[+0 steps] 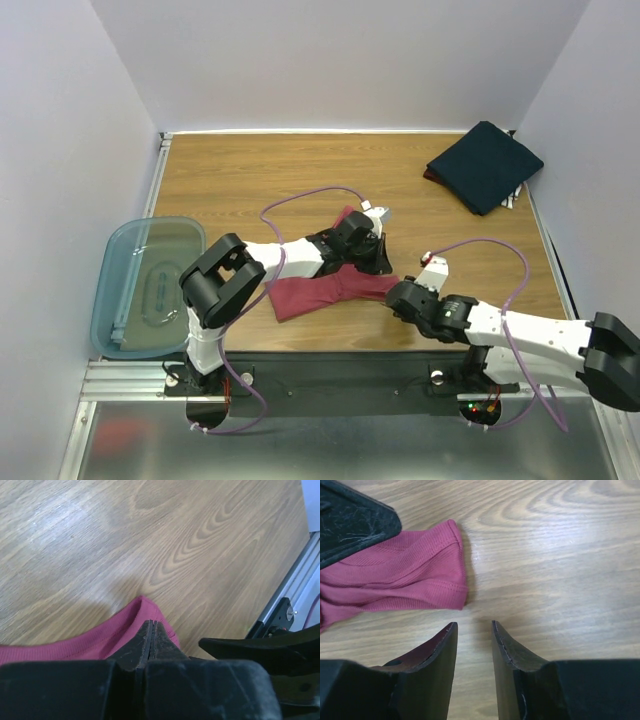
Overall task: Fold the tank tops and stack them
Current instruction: Fold the tank top
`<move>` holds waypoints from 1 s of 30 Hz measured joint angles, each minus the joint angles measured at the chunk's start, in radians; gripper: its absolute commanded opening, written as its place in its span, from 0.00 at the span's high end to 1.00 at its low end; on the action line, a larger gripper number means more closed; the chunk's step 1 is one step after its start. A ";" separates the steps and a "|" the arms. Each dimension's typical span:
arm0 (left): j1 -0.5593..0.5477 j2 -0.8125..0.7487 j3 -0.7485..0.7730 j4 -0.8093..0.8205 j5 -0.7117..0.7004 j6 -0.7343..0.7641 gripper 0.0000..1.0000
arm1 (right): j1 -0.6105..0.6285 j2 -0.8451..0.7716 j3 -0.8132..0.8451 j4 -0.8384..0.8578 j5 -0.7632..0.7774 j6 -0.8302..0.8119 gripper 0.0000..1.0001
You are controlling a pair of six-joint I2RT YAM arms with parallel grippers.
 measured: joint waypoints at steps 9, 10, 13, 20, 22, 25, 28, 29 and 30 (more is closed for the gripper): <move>-0.002 0.050 0.000 0.018 0.023 0.000 1.00 | -0.026 0.092 0.018 0.102 -0.009 -0.084 0.58; -0.002 0.056 0.000 0.019 0.025 0.000 1.00 | -0.027 0.093 0.018 0.111 -0.009 -0.091 0.57; -0.002 0.069 0.000 0.019 0.029 0.000 1.00 | -0.032 0.097 0.018 0.130 -0.012 -0.105 0.58; -0.002 0.072 0.000 0.019 0.033 0.000 1.00 | -0.066 0.139 0.018 0.164 -0.024 -0.135 0.70; -0.002 0.074 0.000 0.019 0.034 0.000 1.00 | -0.082 0.139 0.018 0.172 -0.028 -0.146 0.74; -0.002 0.080 0.000 0.019 0.036 0.000 1.00 | -0.109 0.139 0.018 0.187 -0.036 -0.164 0.85; -0.002 0.088 0.000 0.019 0.039 0.000 1.00 | -0.133 0.139 0.018 0.194 -0.042 -0.185 0.92; -0.002 0.090 0.000 0.018 0.039 0.001 1.00 | -0.138 0.139 0.019 0.195 -0.045 -0.191 0.94; -0.002 0.090 0.000 0.018 0.039 0.001 1.00 | -0.142 0.139 0.021 0.193 -0.048 -0.197 0.94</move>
